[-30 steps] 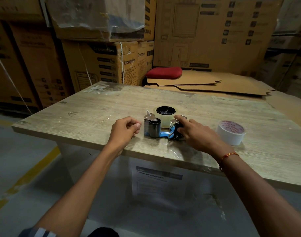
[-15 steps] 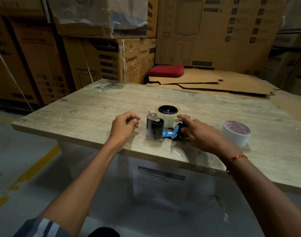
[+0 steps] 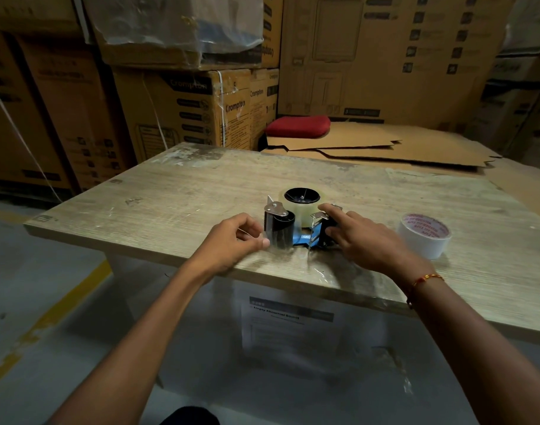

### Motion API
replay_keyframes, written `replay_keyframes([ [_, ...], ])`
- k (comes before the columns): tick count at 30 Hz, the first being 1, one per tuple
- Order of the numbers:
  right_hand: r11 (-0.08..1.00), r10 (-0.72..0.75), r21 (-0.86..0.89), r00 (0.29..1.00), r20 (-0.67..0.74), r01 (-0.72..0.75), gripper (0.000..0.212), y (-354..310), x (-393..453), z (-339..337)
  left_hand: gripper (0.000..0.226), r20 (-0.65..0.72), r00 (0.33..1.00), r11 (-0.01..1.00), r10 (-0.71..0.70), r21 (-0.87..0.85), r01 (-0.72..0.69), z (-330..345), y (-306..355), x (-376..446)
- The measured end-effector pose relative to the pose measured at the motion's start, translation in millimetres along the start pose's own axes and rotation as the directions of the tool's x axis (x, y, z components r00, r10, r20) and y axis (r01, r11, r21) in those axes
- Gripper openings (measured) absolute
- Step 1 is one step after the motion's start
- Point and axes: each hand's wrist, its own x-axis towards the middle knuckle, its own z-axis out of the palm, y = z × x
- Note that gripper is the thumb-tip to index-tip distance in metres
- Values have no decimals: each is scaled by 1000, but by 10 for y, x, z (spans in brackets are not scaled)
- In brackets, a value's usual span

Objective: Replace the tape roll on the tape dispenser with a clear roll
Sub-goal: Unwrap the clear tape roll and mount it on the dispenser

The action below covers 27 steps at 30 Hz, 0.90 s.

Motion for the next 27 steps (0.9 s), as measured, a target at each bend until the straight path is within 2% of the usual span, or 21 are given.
replay_keyframes([
  [6,1000,-5,3,1000,-4,5,52,0,7,-9,4,-10,1000,999,15,41,-15,28,-19,11],
  [11,1000,-15,-3,1000,-2,15,53,16,15,3,5,-29,998,975,-48,-218,41,-81,-75,122],
  [15,1000,-18,-8,1000,2,18,53,21,15,-3,4,18,1000,972,-23,-235,26,-92,-87,240],
  [23,999,-35,-10,999,17,35,55,33,19,-19,5,-3,1000,951,-30,-308,28,-17,-79,362],
  [27,999,-49,-6,999,14,49,55,62,28,-12,11,32,999,937,-10,-350,21,-35,-87,364],
])
